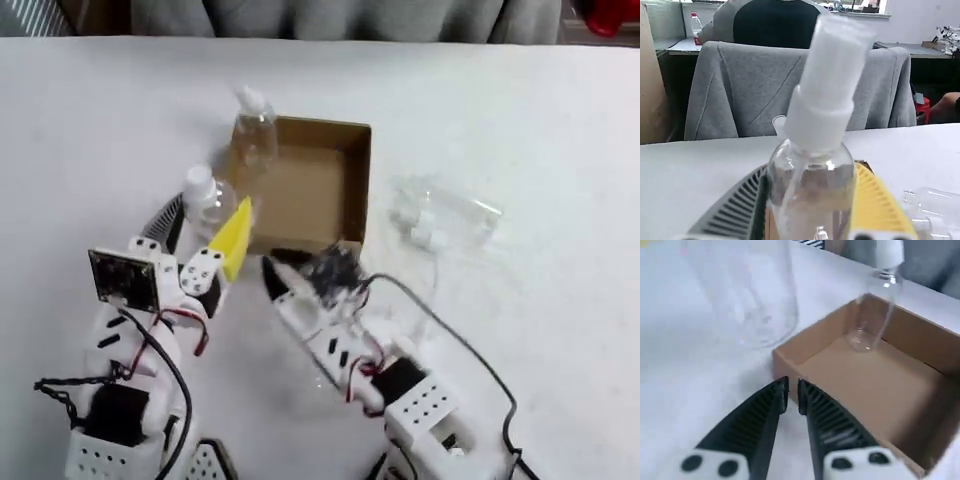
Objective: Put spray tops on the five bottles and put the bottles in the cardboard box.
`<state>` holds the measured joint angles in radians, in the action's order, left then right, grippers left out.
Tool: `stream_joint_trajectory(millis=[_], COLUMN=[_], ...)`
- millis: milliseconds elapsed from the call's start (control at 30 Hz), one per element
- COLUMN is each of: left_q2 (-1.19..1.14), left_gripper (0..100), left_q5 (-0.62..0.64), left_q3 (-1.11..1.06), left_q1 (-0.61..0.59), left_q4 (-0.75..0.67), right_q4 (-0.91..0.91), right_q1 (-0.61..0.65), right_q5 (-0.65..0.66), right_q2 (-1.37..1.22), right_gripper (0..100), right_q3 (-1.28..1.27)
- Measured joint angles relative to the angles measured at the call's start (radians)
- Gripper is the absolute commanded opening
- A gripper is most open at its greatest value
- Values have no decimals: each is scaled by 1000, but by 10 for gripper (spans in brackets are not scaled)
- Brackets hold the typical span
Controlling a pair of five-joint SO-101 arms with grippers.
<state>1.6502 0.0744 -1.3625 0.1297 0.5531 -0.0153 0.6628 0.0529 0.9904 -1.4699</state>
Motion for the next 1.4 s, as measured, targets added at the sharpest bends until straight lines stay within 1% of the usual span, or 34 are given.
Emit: stream_joint_trajectory(millis=[133,267,467,767,1000,1167,1400], left_q2=[-5,-118,-393,-761,-967,-1056,-1220], left_gripper=[24,24,24,24,24,24,24], left_q5=[15,60,68,68,68,68,68], left_q3=[0,8,84,97,97,104,218], left_q1=[0,-2,-2,-3,-6,-26,-57], left_q4=[-37,-89,-199,-503,-700,-790,-815], right_q4=[124,135,135,135,135,135,135], right_q1=[-123,-186,-198,-201,-201,-201,-199], right_q5=[0,-8,-44,-46,-46,-46,-46], right_q2=[0,0,0,0,0,0,0], right_gripper=[16,16,16,16,16,16,16], right_q3=[68,87,89,89,89,89,89])
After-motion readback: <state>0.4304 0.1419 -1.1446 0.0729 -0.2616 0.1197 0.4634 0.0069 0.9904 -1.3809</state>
